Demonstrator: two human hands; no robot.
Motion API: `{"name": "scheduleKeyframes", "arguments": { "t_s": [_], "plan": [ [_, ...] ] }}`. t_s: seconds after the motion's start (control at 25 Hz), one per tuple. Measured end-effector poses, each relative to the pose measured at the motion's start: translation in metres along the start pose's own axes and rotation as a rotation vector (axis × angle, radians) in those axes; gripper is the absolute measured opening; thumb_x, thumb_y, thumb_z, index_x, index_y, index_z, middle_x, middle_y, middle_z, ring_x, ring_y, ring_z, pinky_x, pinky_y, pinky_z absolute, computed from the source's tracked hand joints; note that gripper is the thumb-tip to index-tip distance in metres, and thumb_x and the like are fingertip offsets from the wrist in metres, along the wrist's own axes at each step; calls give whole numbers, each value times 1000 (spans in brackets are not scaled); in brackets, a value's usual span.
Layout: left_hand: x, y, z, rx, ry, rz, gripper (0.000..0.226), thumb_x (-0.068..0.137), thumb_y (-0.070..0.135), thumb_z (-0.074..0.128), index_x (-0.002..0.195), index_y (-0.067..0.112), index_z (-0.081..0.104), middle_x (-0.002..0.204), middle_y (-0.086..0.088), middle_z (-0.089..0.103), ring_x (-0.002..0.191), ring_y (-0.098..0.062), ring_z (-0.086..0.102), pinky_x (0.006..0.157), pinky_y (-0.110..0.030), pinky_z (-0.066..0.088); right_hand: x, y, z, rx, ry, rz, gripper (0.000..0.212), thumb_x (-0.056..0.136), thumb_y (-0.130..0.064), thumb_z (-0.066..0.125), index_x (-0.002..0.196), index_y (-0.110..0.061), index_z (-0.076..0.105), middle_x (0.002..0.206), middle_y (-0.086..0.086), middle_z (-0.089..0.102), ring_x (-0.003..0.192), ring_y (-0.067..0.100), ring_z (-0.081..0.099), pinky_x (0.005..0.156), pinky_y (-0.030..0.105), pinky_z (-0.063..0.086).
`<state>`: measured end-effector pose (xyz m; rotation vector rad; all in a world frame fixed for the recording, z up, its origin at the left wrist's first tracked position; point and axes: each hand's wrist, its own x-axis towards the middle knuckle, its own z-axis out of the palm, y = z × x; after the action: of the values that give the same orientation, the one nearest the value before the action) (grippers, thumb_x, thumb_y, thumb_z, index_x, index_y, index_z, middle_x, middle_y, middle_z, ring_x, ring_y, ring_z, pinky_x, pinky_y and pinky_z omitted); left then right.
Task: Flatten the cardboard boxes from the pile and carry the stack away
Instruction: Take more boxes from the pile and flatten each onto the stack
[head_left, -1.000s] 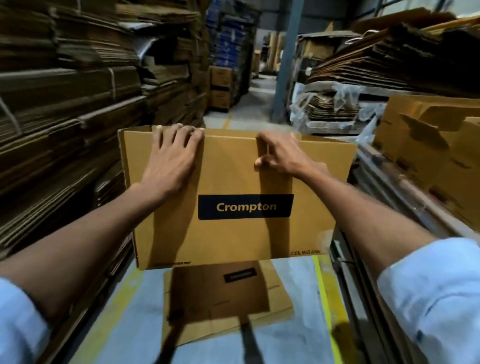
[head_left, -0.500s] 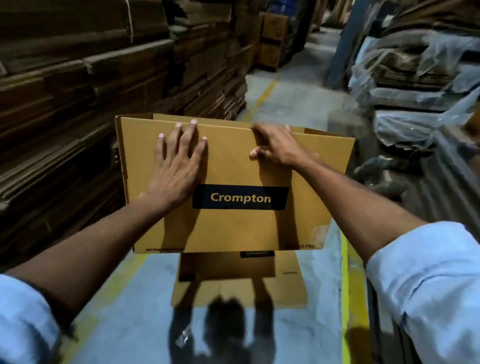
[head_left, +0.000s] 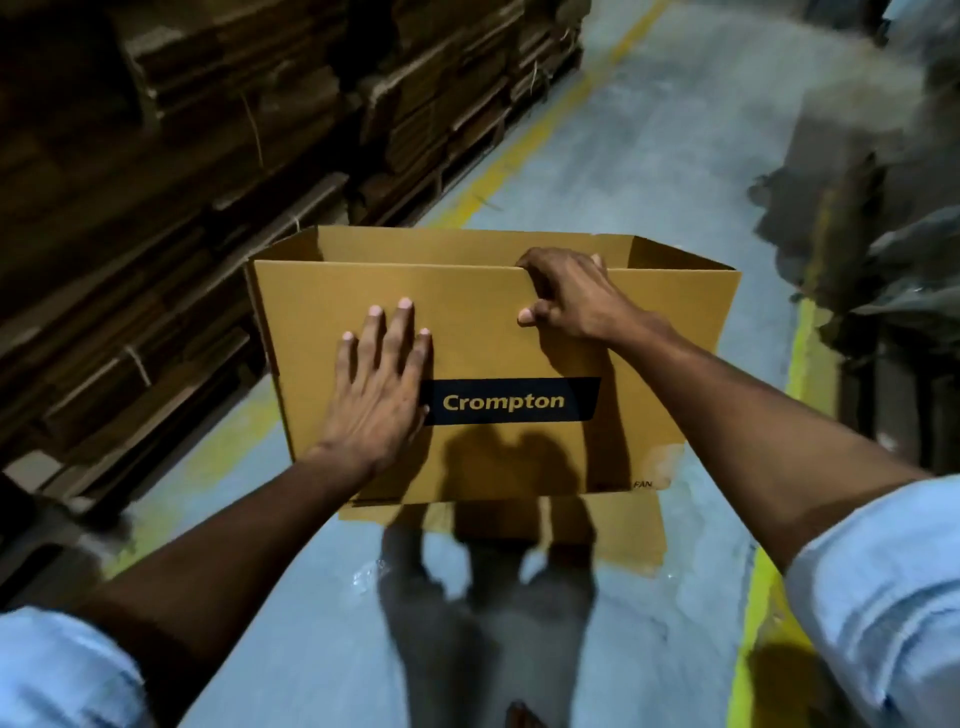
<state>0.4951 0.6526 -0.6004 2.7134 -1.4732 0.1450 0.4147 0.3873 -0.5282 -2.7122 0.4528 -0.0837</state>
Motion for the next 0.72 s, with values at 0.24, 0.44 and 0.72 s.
{"name": "scheduleKeyframes", "arguments": {
  "t_s": [0.24,0.44,0.72],
  "plan": [
    [-64,-1,153,-6,-220,-63,89,97,45,49,159,12,-5,160,-15,-34,150,-39,-22,121,-60,6,-25,42,135,-36,-15,32,64,86,-36,76,141,-15,49,138,9,57,131,28,47,101,41,28],
    [-87,-3,244,-46,-276,-103,90,97,46,50,159,12,-5,161,-11,-33,151,-37,-20,121,-59,7,-37,80,211,7,-15,76,62,85,-35,77,138,-14,50,133,8,58,125,27,49,96,36,25],
    [-93,-4,336,-98,-238,-165,98,94,48,56,158,11,-8,161,-10,-34,150,-38,-20,120,-62,10,-20,105,277,-32,34,0,63,83,-32,79,137,-17,50,134,9,54,128,30,45,103,41,28]
  ]
}}
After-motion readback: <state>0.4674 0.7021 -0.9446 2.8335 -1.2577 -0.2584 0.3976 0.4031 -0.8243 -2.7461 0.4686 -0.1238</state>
